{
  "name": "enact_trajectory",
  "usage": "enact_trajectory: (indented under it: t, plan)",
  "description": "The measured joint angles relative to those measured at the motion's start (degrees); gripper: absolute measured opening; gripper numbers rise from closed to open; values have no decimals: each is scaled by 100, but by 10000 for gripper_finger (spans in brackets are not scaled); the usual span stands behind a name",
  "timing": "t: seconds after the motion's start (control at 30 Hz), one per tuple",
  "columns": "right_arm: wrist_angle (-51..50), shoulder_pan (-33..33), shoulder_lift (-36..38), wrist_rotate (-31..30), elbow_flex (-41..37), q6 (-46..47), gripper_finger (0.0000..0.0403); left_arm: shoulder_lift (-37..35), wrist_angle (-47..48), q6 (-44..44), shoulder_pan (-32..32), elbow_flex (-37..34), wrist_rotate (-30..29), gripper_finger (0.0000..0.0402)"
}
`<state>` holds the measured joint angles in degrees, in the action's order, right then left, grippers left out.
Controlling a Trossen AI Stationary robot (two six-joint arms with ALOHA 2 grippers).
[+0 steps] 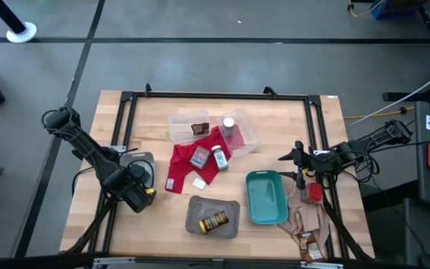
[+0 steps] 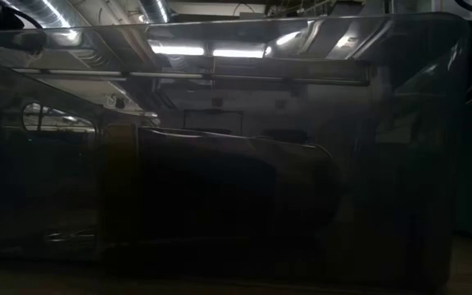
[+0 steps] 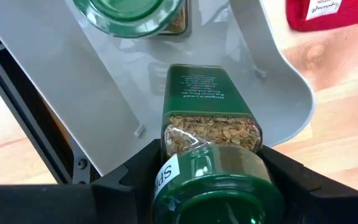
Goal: Sort spices by type
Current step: Put the green seasoning bottle into the gray bin
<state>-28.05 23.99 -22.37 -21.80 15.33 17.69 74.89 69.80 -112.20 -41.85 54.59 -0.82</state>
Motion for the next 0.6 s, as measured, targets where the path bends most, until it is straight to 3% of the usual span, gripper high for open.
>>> enact_trajectory:
  t: [0.3, 0.6]
  plan:
    - [-1, 0, 0, 0, 0, -1, 271, 0, -18, 75, 0, 0, -2, 193]
    - [-2, 0, 0, 0, 0, 0, 271, -2, 8, 188, 2, 0, 0, 234]
